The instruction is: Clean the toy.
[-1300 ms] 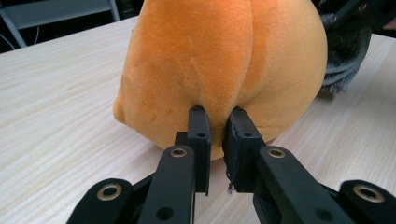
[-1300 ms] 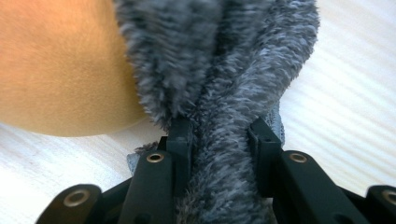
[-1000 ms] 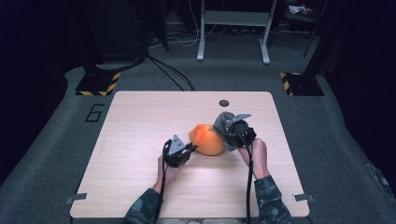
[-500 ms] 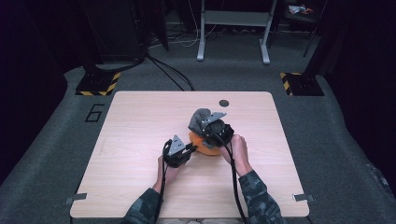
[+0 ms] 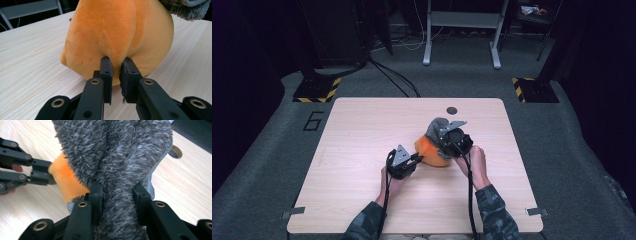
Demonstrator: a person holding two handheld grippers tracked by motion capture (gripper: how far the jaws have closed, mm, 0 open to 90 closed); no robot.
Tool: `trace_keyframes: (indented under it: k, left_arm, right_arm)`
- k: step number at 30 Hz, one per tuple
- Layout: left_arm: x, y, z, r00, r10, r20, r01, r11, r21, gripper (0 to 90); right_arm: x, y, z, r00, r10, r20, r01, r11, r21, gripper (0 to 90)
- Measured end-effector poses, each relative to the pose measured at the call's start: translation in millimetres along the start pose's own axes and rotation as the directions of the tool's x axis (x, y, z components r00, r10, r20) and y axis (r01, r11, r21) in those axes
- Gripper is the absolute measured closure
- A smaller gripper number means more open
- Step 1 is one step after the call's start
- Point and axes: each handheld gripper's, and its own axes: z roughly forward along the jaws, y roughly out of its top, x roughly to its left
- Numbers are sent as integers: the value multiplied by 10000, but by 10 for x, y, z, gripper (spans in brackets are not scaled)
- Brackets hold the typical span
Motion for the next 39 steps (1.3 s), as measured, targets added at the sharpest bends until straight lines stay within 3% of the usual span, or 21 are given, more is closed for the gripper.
trace_keyframes:
  k: [12, 19, 25, 26, 33, 37, 39]
  left_arm:
    - [-6, -1, 4, 10000, -56, 33, 56, 10000, 15, 805]
    - [-6, -3, 6, 10000, -79, 10, 79, 10000, -4, 805]
    - [-3, -4, 6, 10000, -75, 3, 75, 10000, 15, 804]
    - [-3, -4, 5, 10000, -74, 10, 74, 10000, 25, 805]
    - [1, -4, 2, 10000, -70, 21, 70, 10000, 49, 804]
    - [11, -3, -4, 10000, 13, -73, -12, 10000, 85, 802]
    - [14, -5, -5, 9999, -32, -96, 33, 10000, 88, 801]
  right_arm:
    - [-176, -246, 80, 9954, 924, 238, -938, 9934, 660, 669]
    - [-264, -363, 184, 9926, 1135, 424, -1175, 9873, 1073, 669]
    - [-325, -447, 302, 9885, 1428, 506, -1488, 9777, 1479, 669]
    - [-323, -455, 320, 9854, 1618, 523, -1684, 9713, 1680, 669]
    - [-368, -521, 461, 9807, 1861, 603, -1949, 9560, 2192, 669]
    - [-376, -509, 401, 9826, 1720, 696, -1832, 9590, 2163, 674]
    - [-378, -488, 328, 9846, 1559, 790, -1684, 9671, 1908, 674]
